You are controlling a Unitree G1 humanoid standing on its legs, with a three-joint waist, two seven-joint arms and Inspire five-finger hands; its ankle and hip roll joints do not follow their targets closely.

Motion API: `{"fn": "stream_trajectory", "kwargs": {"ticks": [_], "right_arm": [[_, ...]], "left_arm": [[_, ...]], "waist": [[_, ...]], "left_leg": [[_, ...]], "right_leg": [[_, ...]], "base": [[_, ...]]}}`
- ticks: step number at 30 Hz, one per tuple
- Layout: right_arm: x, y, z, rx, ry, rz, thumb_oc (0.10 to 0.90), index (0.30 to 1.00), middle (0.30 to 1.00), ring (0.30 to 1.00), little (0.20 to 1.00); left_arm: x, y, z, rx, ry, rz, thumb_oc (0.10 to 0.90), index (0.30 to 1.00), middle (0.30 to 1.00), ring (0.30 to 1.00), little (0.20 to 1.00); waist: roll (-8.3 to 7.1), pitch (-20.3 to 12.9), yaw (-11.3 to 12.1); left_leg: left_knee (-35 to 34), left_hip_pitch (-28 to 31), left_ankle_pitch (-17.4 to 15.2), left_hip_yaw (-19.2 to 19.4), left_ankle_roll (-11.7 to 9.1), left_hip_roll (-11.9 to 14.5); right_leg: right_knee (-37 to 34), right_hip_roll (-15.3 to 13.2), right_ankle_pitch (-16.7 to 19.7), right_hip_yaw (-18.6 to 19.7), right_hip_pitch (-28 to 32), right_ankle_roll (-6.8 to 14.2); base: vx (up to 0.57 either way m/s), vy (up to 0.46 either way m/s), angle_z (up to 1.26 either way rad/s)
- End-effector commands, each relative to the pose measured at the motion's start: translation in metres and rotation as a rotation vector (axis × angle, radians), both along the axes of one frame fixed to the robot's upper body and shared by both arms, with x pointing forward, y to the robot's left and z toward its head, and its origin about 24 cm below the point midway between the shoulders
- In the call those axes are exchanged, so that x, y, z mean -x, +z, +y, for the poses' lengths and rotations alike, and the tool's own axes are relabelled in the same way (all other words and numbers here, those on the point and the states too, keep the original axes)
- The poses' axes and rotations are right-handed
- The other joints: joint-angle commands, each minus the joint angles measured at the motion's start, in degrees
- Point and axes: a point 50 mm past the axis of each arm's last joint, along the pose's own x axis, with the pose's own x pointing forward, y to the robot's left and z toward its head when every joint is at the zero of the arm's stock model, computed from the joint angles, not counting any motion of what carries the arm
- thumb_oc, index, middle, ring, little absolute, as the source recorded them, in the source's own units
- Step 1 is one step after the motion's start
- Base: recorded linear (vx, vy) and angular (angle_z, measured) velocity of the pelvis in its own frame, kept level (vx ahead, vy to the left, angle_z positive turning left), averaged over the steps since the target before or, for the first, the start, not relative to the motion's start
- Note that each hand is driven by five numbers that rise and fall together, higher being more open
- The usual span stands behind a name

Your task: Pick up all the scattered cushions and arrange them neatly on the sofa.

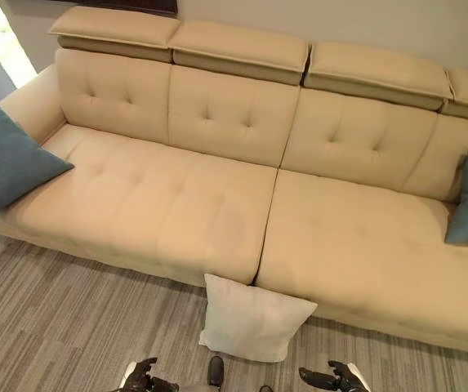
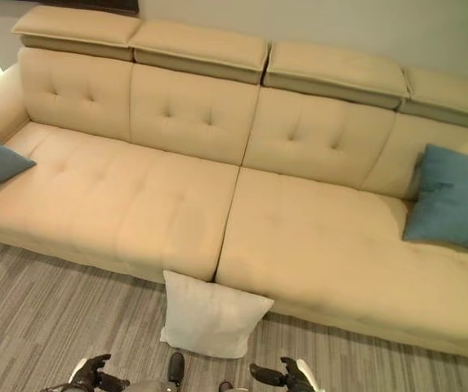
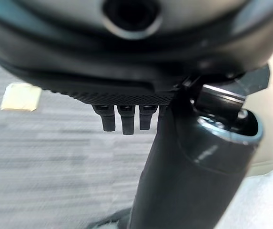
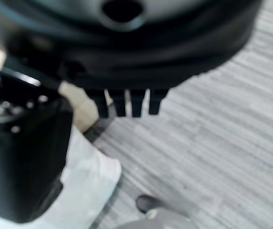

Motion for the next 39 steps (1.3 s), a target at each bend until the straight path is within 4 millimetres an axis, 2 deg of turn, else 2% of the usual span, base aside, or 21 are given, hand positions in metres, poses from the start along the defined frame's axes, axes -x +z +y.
{"fn": "stream_trajectory", "kwargs": {"ticks": [1, 3, 5, 8, 12, 14, 16, 18, 19, 20, 21, 22, 23, 24, 30, 31, 32, 33, 35, 36, 39], "right_arm": [[-0.016, 0.014, -0.023, 0.068, -0.018, -0.1, 0.8, 0.9, 0.9, 0.9, 0.9], [-0.02, 0.016, -0.024, 0.074, -0.014, -0.12, 0.8, 0.9, 0.9, 0.9, 0.9], [-0.021, 0.017, -0.026, 0.079, -0.014, -0.125, 0.8, 0.9, 0.9, 0.9, 0.9], [-0.023, 0.02, -0.03, 0.09, -0.021, -0.135, 0.8, 0.9, 0.9, 0.9, 0.9], [-0.031, 0.025, -0.037, 0.12, -0.029, -0.163, 0.8, 0.9, 0.9, 0.9, 0.9], [-0.045, 0.034, -0.04, 0.135, -0.035, -0.218, 0.8, 0.9, 0.9, 0.9, 0.9], [-0.051, 0.038, -0.041, 0.14, -0.041, -0.243, 0.8, 0.9, 0.9, 0.9, 0.9], [-0.066, 0.048, -0.045, 0.147, -0.065, -0.305, 0.8, 0.9, 0.9, 0.9, 0.9], [-0.082, 0.058, -0.044, 0.134, -0.098, -0.374, 0.8, 0.9, 0.9, 0.9, 0.9], [-0.082, 0.058, -0.044, 0.134, -0.098, -0.374, 0.8, 0.9, 0.9, 0.9, 0.9], [-0.102, 0.072, -0.042, 0.107, -0.142, -0.468, 0.8, 0.9, 0.9, 0.9, 0.9], [-0.102, 0.072, -0.042, 0.107, -0.142, -0.468, 0.8, 0.9, 0.9, 0.9, 0.9], [-0.125, 0.09, -0.037, 0.08, -0.17, -0.57, 0.8, 0.9, 0.9, 0.9, 0.9], [-0.125, 0.09, -0.037, 0.079, -0.17, -0.57, 0.8, 0.9, 0.9, 0.9, 0.9], [-0.177, 0.14, -0.023, 0.07, -0.117, -0.777, 0.8, 0.9, 0.9, 0.9, 0.9], [-0.185, 0.15, -0.021, 0.071, -0.108, -0.813, 0.8, 0.9, 0.9, 0.9, 0.9], [-0.2, 0.171, -0.017, 0.072, -0.091, -0.883, 0.8, 0.9, 0.9, 0.9, 0.9], [-0.201, 0.171, -0.017, 0.072, -0.091, -0.883, 0.8, 0.9, 0.9, 0.9, 0.9], [-0.22, 0.202, -0.011, 0.063, -0.068, -0.992, 0.8, 0.9, 0.9, 0.9, 0.9], [-0.22, 0.202, -0.01, 0.063, -0.068, -0.993, 0.8, 0.9, 0.9, 0.9, 0.9], [-0.235, 0.232, -0.003, 0.056, -0.033, -1.089, 0.8, 0.9, 0.9, 0.9, 0.9]], "left_arm": [[0.005, 0.002, 0.007, -0.031, 0.027, -0.036, 0.8, 0.9, 0.9, 0.9, 0.9], [0.006, 0.003, 0.009, -0.029, 0.038, -0.04, 0.8, 0.9, 0.9, 0.9, 0.9], [0.005, 0.003, 0.01, -0.028, 0.037, -0.045, 0.8, 0.9, 0.9, 0.9, 0.9], [0.003, 0.003, 0.006, -0.022, 0.028, -0.048, 0.8, 0.9, 0.9, 0.9, 0.9], [-0.005, 0.004, 0.0, -0.008, 0.033, -0.075, 0.8, 0.9, 0.9, 0.9, 0.9], [-0.026, 0.012, 0.001, -0.002, 0.059, -0.157, 0.8, 0.9, 0.9, 0.9, 0.9], [-0.034, 0.016, 0.001, -0.002, 0.064, -0.193, 0.8, 0.9, 0.9, 0.9, 0.9], [-0.055, 0.027, 0.002, -0.003, 0.08, -0.278, 0.8, 0.9, 0.9, 0.9, 0.9], [-0.075, 0.039, 0.003, -0.005, 0.103, -0.36, 0.8, 0.9, 0.9, 0.9, 0.9], [-0.075, 0.039, 0.003, -0.005, 0.103, -0.36, 0.8, 0.9, 0.9, 0.9, 0.9], [-0.093, 0.051, 0.004, -0.005, 0.126, -0.431, 0.8, 0.9, 0.9, 0.9, 0.9], [-0.093, 0.051, 0.004, -0.005, 0.126, -0.431, 0.8, 0.9, 0.9, 0.9, 0.9], [-0.115, 0.067, 0.003, -0.001, 0.146, -0.517, 0.8, 0.9, 0.9, 0.9, 0.9], [-0.116, 0.067, 0.003, -0.001, 0.146, -0.518, 0.8, 0.9, 0.9, 0.9, 0.9], [-0.164, 0.11, 0.001, 0.019, 0.152, -0.715, 0.8, 0.9, 0.9, 0.9, 0.9], [-0.171, 0.118, 0.0, 0.02, 0.149, -0.745, 0.8, 0.9, 0.9, 0.9, 0.9], [-0.185, 0.135, -0.001, 0.013, 0.131, -0.806, 0.8, 0.9, 0.9, 0.9, 0.9], [-0.185, 0.135, -0.001, 0.013, 0.132, -0.807, 0.8, 0.9, 0.9, 0.9, 0.9], [-0.204, 0.159, -0.003, -0.008, 0.096, -0.884, 0.8, 0.9, 0.9, 0.9, 0.9], [-0.204, 0.159, -0.003, -0.008, 0.096, -0.884, 0.8, 0.9, 0.9, 0.9, 0.9], [-0.221, 0.184, -0.008, -0.021, 0.055, -0.961, 0.8, 0.9, 0.9, 0.9, 0.9]], "waist": [[-0.04, -0.8, 1.0], [0.09, -0.7, 1.0], [-0.19, -0.7, 1.0], [0.01, -0.2, 0.5], [0.86, 0.3, 0.4], [1.25, 2.1, 0.3], [1.4, 2.8, 0.4], [1.64, 4.3, 0.5], [1.84, 5.1, 0.4], [1.84, 5.0, 0.4], [2.12, 5.4, 0.2], [2.12, 5.3, 0.3], [2.47, 6.2, 0.1], [2.47, 6.1, 0.1], [3.18, 6.9, -0.3], [3.25, 7.4, -0.3], [3.42, 8.2, -0.5], [3.41, 8.2, -0.5], [3.34, 8.9, -0.5], [3.33, 8.9, -0.5], [3.17, 9.8, -0.8]], "left_leg": [[4.8, -3.3, -7.6, -2.3, -2.7, 2.8], [2.9, -2.3, -7.3, -1.2, -2.9, 3.0], [2.4, -2.2, -7.1, -0.7, -3.1, 2.7], [1.9, -2.6, -6.8, -0.6, -3.3, 2.3], [1.2, -5.2, -6.1, 0.1, -3.7, 2.6], [2.8, -10.0, -5.4, 0.0, -4.0, 2.9], [4.1, -12.1, -5.5, -0.1, -4.0, 3.0], [7.3, -16.7, -5.5, -0.3, -4.2, 2.9], [9.8, -21.4, -5.4, -0.5, -4.3, 3.2], [9.9, -21.5, -5.4, -0.5, -4.3, 3.2], [12.8, -25.5, -7.0, -0.8, -4.7, 3.3], [12.9, -25.6, -7.0, -0.8, -4.7, 3.3], [15.8, -30.9, -7.1, -0.7, -4.6, 3.6], [16.0, -31.1, -7.1, -0.7, -4.6, 3.6], [24.4, -44.9, -8.0, -0.5, -4.3, 3.8], [25.6, -46.8, -8.2, -0.6, -4.3, 3.8], [28.2, -51.0, -8.6, -0.4, -4.3, 3.9], [28.3, -51.2, -8.6, -0.4, -4.3, 3.9], [30.7, -56.2, -9.0, -0.4, -4.1, 3.8], [30.9, -56.4, -9.1, -0.4, -4.1, 3.8], [32.8, -60.8, -9.1, -0.5, -4.2, 3.7]], "right_leg": [[-0.1, -1.0, 6.2, -6.1, -3.4, 1.7], [-2.0, -0.8, 7.0, -11.0, -5.0, 1.0], [-5.7, -0.4, 6.7, -13.9, -4.4, 0.5], [-6.8, 0.9, 6.9, -11.7, -5.0, -0.4], [-8.3, 1.0, 8.3, -12.3, -7.5, -0.8], [-7.3, 1.4, 8.8, -12.1, -12.3, -1.4], [-6.2, 1.4, 8.6, -11.8, -14.4, -1.6], [-3.8, 1.6, 8.5, -12.0, -18.9, -2.2], [-1.3, 1.7, 8.4, -12.1, -23.8, -2.6], [-1.2, 1.7, 8.4, -12.1, -23.9, -2.6], [1.7, 1.7, 6.7, -11.7, -28.1, -2.5], [1.8, 1.7, 6.7, -11.7, -28.2, -2.6], [4.8, 1.7, 6.2, -11.5, -33.7, -2.7], [4.9, 1.7, 6.2, -11.5, -33.9, -2.7], [14.4, 0.7, 4.5, -10.2, -47.9, -3.1], [15.7, 0.6, 4.1, -9.9, -49.8, -3.3], [18.7, 0.3, 3.8, -9.5, -54.1, -3.3], [18.9, 0.3, 3.7, -9.4, -54.3, -3.3], [21.5, 0.3, 3.4, -8.8, -59.1, -3.3], [21.6, 0.3, 3.3, -8.8, -59.3, -3.3], [23.9, -0.1, 3.2, -8.5, -63.8, -3.2]], "base": [[0.0, 0.041, -0.64], [0.01, 0.009, -0.48], [0.04, -0.048, -0.16], [0.0, -0.061, -0.06], [-0.06, -0.075, -0.07], [-0.17, -0.089, 0.01], [-0.14, -0.061, -0.08], [-0.21, -0.084, -0.03], [-0.17, -0.064, -0.03], [-0.11, -0.067, 0.02], [0.0, 0.0, 0.0], [-0.11, -0.037, 0.01], [-0.11, -0.009, -0.06], [-0.14, -0.003, -0.06], [-0.08, 0.011, 0.0], [-0.08, 0.043, 0.07], [-0.06, 0.032, 0.04], [-0.05, 0.036, 0.03], [-0.03, 0.015, -0.02], [0.0, 0.0, 0.0], [-0.02, 0.002, 0.05]]}}
